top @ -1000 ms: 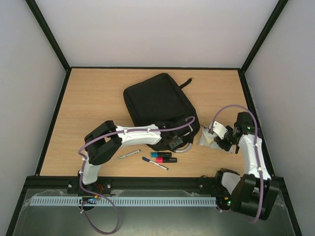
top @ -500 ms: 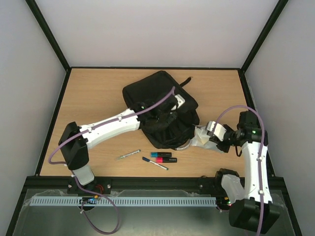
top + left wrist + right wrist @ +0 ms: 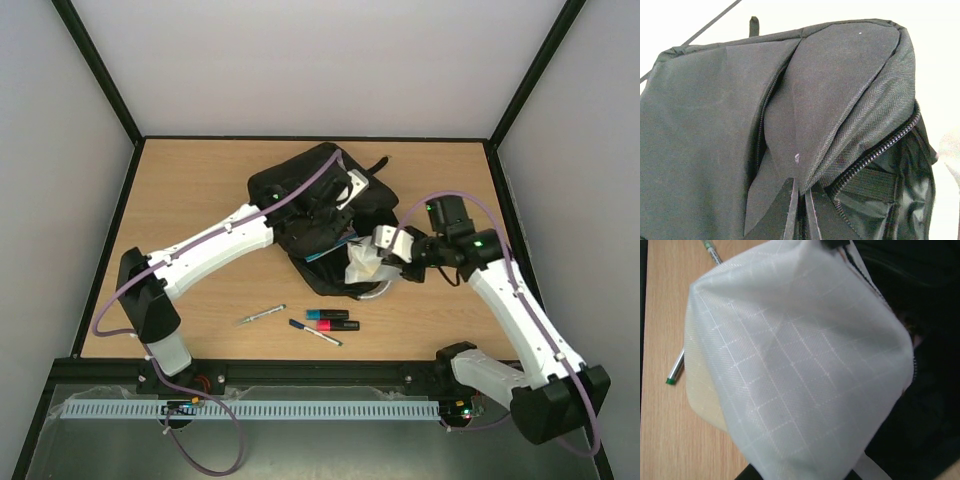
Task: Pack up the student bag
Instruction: Place the stationery in the student bag.
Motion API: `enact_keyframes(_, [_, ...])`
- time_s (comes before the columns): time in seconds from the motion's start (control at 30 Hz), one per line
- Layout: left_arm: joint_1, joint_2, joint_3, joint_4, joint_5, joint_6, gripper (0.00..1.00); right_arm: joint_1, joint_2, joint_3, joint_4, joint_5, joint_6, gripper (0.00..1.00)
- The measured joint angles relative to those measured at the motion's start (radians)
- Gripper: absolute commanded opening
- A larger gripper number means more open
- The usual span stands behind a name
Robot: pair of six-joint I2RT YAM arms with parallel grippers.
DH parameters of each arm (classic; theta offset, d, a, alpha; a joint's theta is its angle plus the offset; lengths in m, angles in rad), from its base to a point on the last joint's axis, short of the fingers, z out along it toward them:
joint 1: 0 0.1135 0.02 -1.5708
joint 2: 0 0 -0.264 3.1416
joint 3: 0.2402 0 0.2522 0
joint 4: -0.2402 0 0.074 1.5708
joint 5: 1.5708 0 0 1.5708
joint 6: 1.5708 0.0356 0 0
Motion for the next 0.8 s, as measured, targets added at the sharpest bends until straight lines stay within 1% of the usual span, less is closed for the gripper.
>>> enact_keyframes(0.13, [0.030,0.000,0.059,-0.034,0.034,0.000,0.02,0.148,0.080,0.013,0.100,0.087,0.057,0.01])
enact_keyframes(0.27, [0.052,0.000,0.108,-0.065,0.064,0.000,0.02,0.240,0.167,0.014,0.219,0.172,0.084,0.01])
enact_keyframes(0.53, [0.083,0.000,0.134,-0.096,0.143,0.002,0.02,0.315,0.322,0.014,0.516,0.346,0.084,0.01])
enact_keyframes(0.63, [0.098,0.000,0.139,-0.101,0.154,0.005,0.02,0.330,0.341,0.008,0.607,0.394,0.066,0.01])
enact_keyframes(0.8, [0.116,0.000,0.154,-0.105,0.187,0.005,0.02,0.360,0.362,-0.055,0.830,0.475,0.026,0.01])
